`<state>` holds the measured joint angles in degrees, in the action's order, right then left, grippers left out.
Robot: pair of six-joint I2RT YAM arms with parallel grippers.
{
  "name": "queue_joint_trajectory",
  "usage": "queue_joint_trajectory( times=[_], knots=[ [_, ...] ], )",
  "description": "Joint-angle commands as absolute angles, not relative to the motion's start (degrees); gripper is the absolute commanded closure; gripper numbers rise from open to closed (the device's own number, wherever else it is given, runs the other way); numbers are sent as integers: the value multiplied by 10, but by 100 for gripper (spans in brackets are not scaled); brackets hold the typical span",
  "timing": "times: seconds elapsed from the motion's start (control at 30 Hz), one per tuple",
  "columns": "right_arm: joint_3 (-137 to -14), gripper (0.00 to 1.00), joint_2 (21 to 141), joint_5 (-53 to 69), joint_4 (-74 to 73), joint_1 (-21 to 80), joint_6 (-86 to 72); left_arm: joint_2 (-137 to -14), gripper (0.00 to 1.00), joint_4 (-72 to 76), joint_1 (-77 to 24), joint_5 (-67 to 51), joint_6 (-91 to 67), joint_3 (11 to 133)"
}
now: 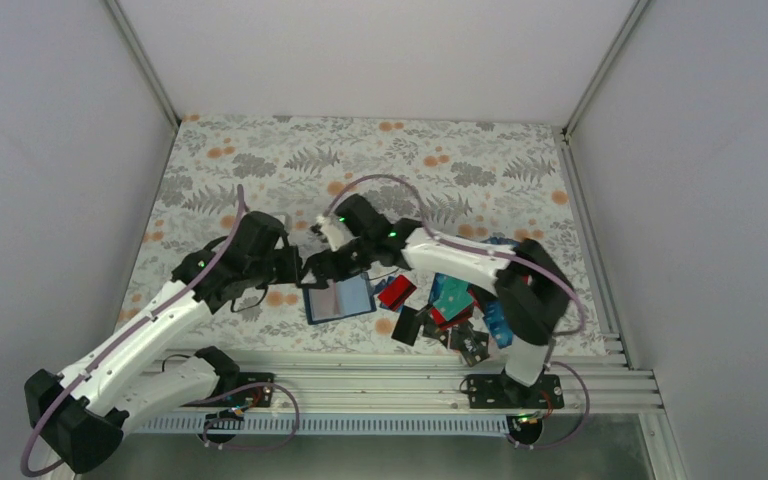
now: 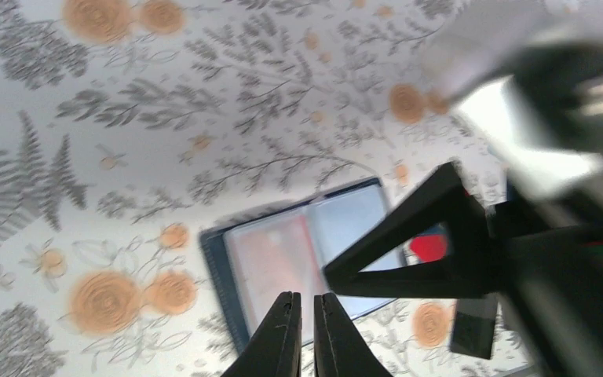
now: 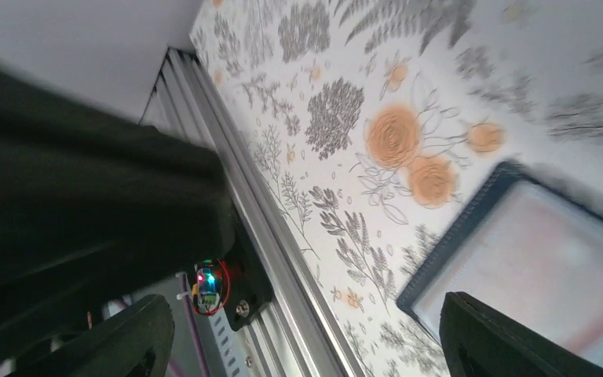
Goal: Put the credit cards into the card holder
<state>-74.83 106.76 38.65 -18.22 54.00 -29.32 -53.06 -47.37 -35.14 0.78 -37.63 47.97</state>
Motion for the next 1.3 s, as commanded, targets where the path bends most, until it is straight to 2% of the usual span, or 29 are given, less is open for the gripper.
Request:
queue_joint_trajectory(
  times=[0.0, 0.2, 0.33, 0.43, 0.63, 0.93, 1.17, 1.27],
  knots=[
    [-674, 14, 963, 303, -222, 490, -292, -555, 93, -409, -362, -46, -333, 493],
    [-583, 14, 820, 122, -333, 421, -359, -650, 82, -314, -436, -61, -312, 512],
    [-550, 12, 747, -27, -437, 398, -417, -744, 81, -281, -482, -44, -302, 554],
    [-544, 11, 738, -85, -493, 389, -464, -783, 81, -253, -491, -51, -298, 564],
    [-540, 6, 793, -85, -523, 361, -485, -812, 81, -220, -492, -63, -286, 549],
    [-516, 6, 858, -40, -510, 293, -493, -797, 81, -207, -492, -64, -274, 502],
    [-498, 9, 896, -13, -459, 263, -471, -803, 82, -187, -493, -74, -277, 483],
    [-487, 15, 906, -6, -433, 248, -458, -801, 82, -188, -492, -73, -276, 480]
  ],
)
